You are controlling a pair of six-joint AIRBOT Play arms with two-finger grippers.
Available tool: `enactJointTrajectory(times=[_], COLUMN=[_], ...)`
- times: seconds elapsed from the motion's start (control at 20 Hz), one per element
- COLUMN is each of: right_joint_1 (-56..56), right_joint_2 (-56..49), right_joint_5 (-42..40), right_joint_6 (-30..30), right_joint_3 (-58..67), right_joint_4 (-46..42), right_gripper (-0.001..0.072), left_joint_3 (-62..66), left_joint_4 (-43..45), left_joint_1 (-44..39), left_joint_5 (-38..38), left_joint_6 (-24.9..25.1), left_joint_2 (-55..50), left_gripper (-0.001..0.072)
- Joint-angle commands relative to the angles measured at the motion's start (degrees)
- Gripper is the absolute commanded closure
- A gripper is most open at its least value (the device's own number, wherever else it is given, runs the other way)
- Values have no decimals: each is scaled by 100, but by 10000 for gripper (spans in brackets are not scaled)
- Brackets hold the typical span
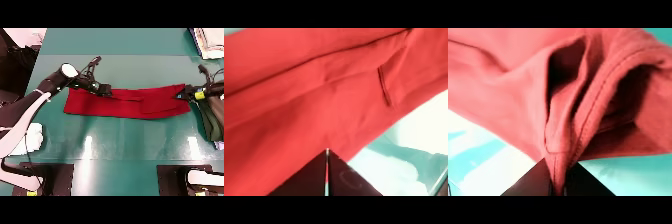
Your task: Fold the shirts.
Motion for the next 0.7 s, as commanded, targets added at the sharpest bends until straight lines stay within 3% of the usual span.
enactJointTrajectory(times=[0.0,0.3,0.65], right_joint_1=[422,1622,2771], right_joint_2=[428,280,-680], right_joint_5=[400,658,802], right_joint_6=[708,1370,1690], right_joint_3=[852,2409,3993], right_joint_4=[13,11,9], right_gripper=[696,696,697], left_joint_3=[739,1725,1827], left_joint_4=[24,-7,61], left_joint_1=[-313,-577,-577], left_joint_5=[39,103,249], left_joint_6=[-133,-400,-522], left_joint_2=[-767,-1683,-1891], left_gripper=[682,682,682])
